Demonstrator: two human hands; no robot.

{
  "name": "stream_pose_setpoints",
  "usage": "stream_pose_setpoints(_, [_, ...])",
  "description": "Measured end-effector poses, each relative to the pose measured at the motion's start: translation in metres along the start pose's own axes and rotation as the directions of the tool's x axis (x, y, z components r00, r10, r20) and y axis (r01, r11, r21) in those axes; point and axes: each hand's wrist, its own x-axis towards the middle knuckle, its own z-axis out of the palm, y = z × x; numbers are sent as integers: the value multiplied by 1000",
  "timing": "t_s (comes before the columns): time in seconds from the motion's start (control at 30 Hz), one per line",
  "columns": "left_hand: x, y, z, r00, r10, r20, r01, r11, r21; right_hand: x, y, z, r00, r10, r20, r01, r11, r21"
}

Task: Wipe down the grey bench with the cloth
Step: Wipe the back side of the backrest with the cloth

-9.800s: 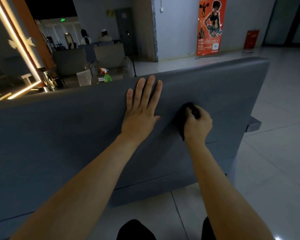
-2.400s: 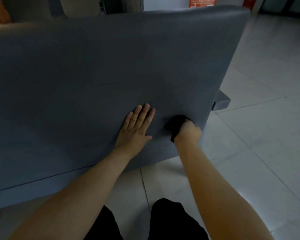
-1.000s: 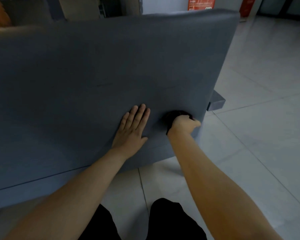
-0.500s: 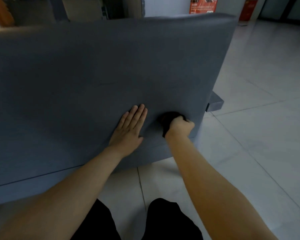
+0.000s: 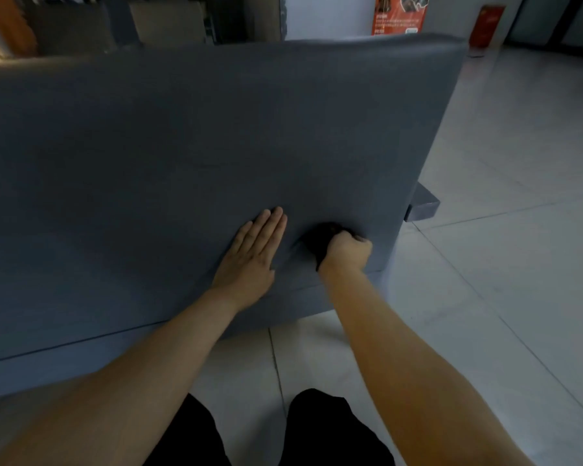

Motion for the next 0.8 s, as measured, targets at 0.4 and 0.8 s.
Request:
stream_pose_setpoints(0.4, [0,-9,-2,1000,29,8,-29,999,-35,-33,21,17,994,-3,107,15,994,-112])
stream_pose_setpoints(0.8, [-2,-7,0,1000,5,-17,-5,1000,-20,-48,32,28,994,-5,112,18,993,-117])
